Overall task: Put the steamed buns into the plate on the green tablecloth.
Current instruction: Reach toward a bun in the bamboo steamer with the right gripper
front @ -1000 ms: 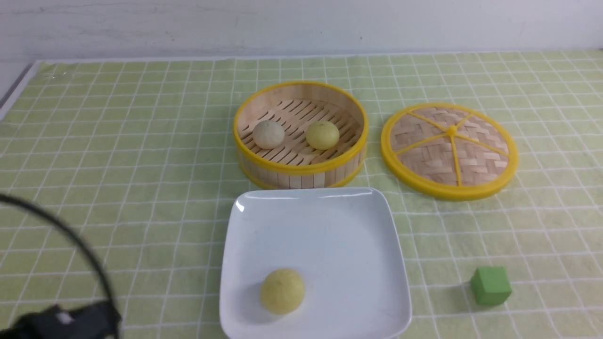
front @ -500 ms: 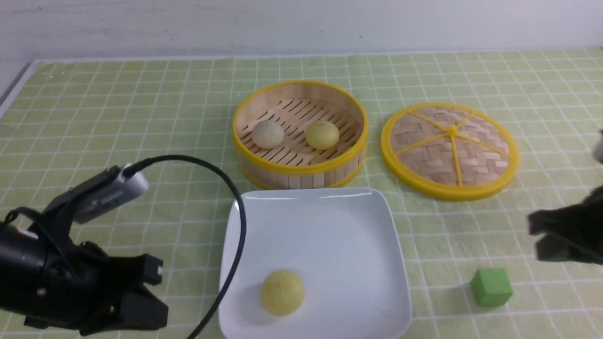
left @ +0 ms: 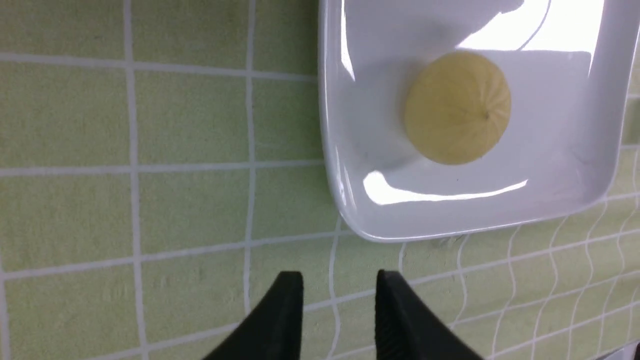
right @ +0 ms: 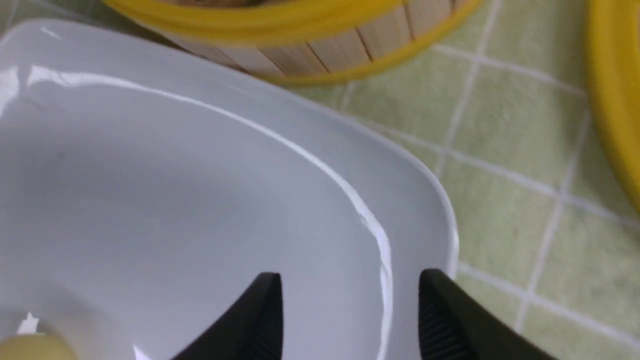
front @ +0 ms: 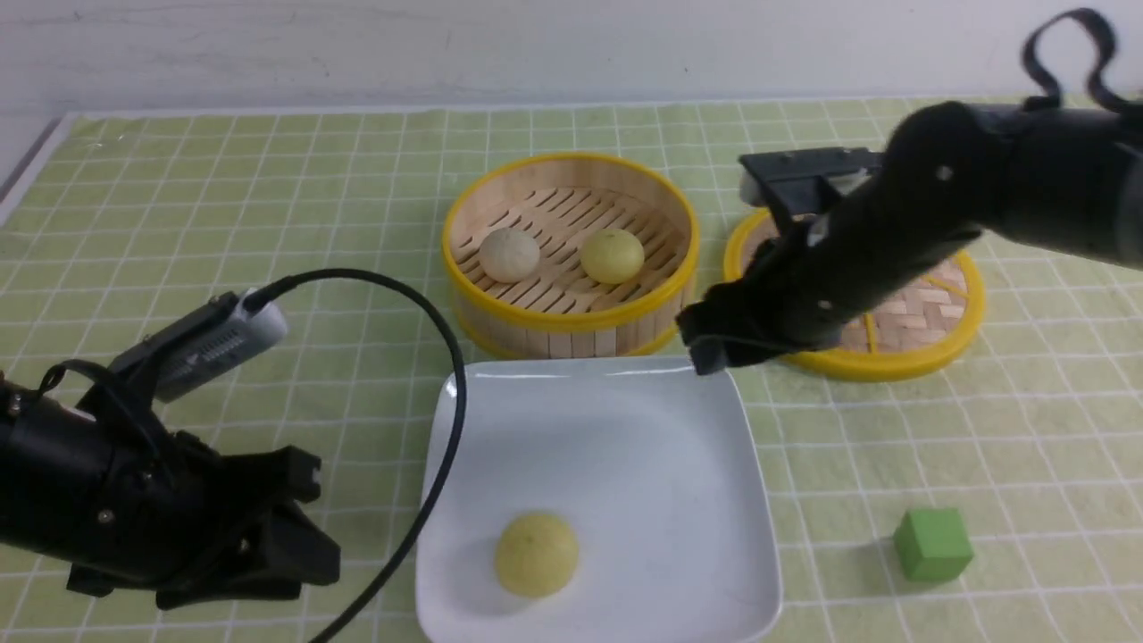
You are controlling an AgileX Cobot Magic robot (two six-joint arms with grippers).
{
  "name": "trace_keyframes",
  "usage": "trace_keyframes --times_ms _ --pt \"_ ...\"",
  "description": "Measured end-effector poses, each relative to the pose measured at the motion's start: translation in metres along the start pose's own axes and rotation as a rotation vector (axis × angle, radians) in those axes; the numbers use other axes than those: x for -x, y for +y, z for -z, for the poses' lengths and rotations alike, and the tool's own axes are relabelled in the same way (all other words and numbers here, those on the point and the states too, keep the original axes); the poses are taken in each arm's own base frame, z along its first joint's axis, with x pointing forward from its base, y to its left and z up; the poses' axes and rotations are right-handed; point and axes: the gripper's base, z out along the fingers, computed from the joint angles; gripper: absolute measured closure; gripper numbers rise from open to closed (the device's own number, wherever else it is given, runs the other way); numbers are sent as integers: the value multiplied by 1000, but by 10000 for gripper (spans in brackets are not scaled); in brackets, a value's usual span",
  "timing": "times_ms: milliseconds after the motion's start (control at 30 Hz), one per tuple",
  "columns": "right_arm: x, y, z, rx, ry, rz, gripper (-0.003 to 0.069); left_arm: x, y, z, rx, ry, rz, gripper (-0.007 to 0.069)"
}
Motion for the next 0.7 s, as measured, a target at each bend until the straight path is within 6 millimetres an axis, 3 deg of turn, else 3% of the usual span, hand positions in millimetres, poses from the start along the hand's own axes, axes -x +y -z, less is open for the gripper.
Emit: trace_keyframes --times_ms 233,700 --pt "43 8 -16 10 -50 80 216 0 0 0 0 1 1 319" --pt "91 7 -65 12 -156 113 221 -2 0 0 -4 19 1 319"
